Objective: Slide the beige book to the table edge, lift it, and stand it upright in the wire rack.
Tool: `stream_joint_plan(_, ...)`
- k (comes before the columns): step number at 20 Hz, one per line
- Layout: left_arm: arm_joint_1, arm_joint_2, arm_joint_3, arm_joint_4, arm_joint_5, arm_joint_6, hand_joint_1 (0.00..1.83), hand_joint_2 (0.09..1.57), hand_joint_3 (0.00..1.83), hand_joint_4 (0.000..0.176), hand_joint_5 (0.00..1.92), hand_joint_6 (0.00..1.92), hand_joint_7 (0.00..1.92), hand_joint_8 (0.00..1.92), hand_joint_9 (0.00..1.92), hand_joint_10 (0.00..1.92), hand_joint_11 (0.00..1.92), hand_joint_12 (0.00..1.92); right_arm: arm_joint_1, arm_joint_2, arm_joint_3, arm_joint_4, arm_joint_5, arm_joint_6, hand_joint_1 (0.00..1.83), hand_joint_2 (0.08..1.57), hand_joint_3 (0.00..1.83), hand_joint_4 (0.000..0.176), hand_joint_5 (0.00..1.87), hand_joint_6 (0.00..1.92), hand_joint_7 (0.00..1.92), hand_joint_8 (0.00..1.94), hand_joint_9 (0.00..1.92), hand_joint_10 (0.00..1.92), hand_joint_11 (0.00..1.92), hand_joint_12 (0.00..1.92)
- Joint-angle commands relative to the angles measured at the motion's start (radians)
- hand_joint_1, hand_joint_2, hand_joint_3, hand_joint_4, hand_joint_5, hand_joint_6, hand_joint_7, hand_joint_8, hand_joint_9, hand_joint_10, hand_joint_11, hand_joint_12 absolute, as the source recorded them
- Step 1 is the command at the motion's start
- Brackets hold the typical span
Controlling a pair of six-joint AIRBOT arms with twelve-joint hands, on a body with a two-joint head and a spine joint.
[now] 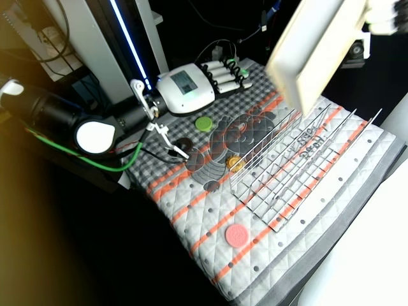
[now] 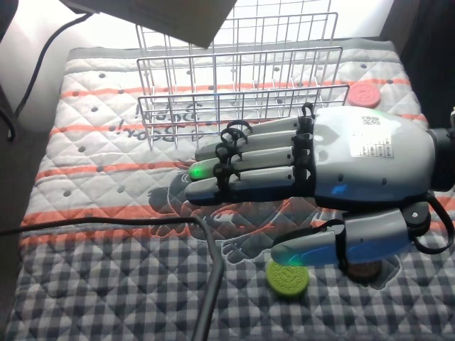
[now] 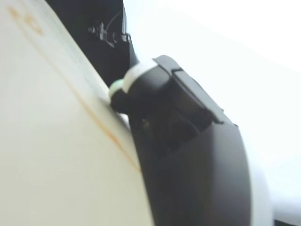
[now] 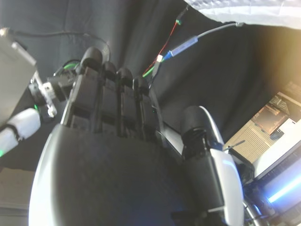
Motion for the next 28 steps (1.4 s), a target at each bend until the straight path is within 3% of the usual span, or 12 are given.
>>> stream_joint_plan(1,-0.018,0.000,0.008,-0.017,-0.085,-0.002,1.24,1.33,0.00,0.163,0.02,1.67,0.60,1.63,0.67,1.75,0.68,1.92,0.009,-0.007,0.001,0.056,0.101,0.008,0.01,1.48,0.00,0.000,0.20,0.01,0.21,0.00,0.18,0.00,0.27,0.03)
stream_joint_plan(2,-0.018,-0.003,0.012,-0.018,-0.075,0.000,1.08,1.41,0.02,0.000,0.32,1.80,0.50,1.79,0.76,1.83,0.79,1.92,0.009,-0.008,0.002,0.056,0.101,0.008,0.00,1.48,0.00,0.000,0.21,0.01,0.23,0.01,0.19,0.01,0.28,0.03)
stream_joint_plan(3,-0.016,-0.005,0.016,-0.019,-0.064,0.000,1.23,1.33,0.00,0.088,0.11,1.70,0.63,1.63,0.95,1.89,0.99,1.92,0.009,-0.010,0.003,0.056,0.102,0.008,0.05,1.47,0.00,0.000,0.22,0.01,0.24,0.01,0.19,0.01,0.28,0.03)
stream_joint_plan(4,-0.015,-0.009,0.021,-0.019,-0.049,-0.001,1.17,1.31,0.00,0.000,0.51,1.55,0.67,1.55,0.97,1.68,0.98,1.90,0.009,-0.012,0.004,0.056,0.104,0.009,0.06,1.47,0.00,0.000,0.23,0.01,0.25,0.01,0.20,0.01,0.28,0.03)
stream_joint_plan(6,-0.015,-0.020,0.034,-0.019,-0.016,-0.001,1.14,1.18,0.00,0.000,0.88,1.13,1.05,1.27,1.13,1.39,1.09,1.72,0.009,-0.014,0.006,0.054,0.105,0.011,0.01,1.48,0.00,0.000,0.22,0.00,0.25,0.00,0.20,0.00,0.28,0.03)
stream_joint_plan(7,-0.013,-0.029,0.044,-0.019,0.007,-0.001,1.11,1.15,0.00,0.000,0.91,1.08,1.14,0.66,1.20,0.65,1.00,1.20,0.010,-0.015,0.008,0.053,0.106,0.015,0.03,1.47,0.00,0.000,0.24,0.01,0.26,0.00,0.21,0.00,0.30,0.04)
stream_joint_plan(9,-0.007,-0.037,0.050,-0.019,0.022,-0.001,1.06,1.16,0.00,0.000,0.91,1.10,1.22,0.48,1.28,0.50,1.04,1.09,0.010,-0.015,0.009,0.052,0.107,0.016,0.03,1.47,0.00,0.000,0.24,0.01,0.26,0.00,0.21,0.00,0.30,0.04)
stream_joint_plan(11,-0.002,-0.044,0.054,-0.018,0.029,-0.002,1.02,1.15,0.00,0.080,0.91,1.09,1.28,0.19,1.36,0.20,1.10,0.79,0.010,-0.015,0.009,0.052,0.107,0.016,0.02,1.48,0.00,0.000,0.22,0.00,0.24,0.00,0.20,0.00,0.28,0.03)
stream_joint_plan(12,-0.002,-0.044,0.054,-0.017,0.030,-0.003,1.03,1.16,0.00,0.048,0.89,1.12,1.30,0.10,1.38,0.10,1.12,0.70,0.010,-0.015,0.009,0.052,0.107,0.017,0.00,1.48,0.00,0.000,0.21,0.00,0.22,0.00,0.19,0.00,0.26,0.02)
stream_joint_plan(17,-0.031,-0.044,0.054,0.016,0.030,-0.009,0.99,1.20,0.00,0.082,0.83,1.21,1.27,0.02,1.37,0.02,1.12,0.61,0.010,-0.015,0.009,0.053,0.108,0.018,0.00,1.48,0.00,0.000,0.22,0.01,0.23,0.00,0.19,0.00,0.29,0.03)
stream_joint_plan(21,-0.051,-0.046,0.051,0.045,0.029,-0.009,1.05,1.17,0.00,0.000,0.88,1.15,1.39,0.06,1.47,0.04,1.12,0.86,0.010,-0.015,0.009,0.053,0.108,0.018,0.00,1.47,0.00,0.000,0.22,0.00,0.23,0.00,0.20,0.01,0.28,0.03)
stream_joint_plan(28,-0.087,-0.045,0.055,0.113,0.085,-0.009,1.06,1.20,0.00,0.000,0.83,1.22,1.34,0.03,1.46,0.02,1.11,0.86,0.010,-0.022,0.010,0.053,0.110,0.018,0.00,1.46,0.00,0.000,0.22,0.00,0.24,0.00,0.21,0.01,0.30,0.04)
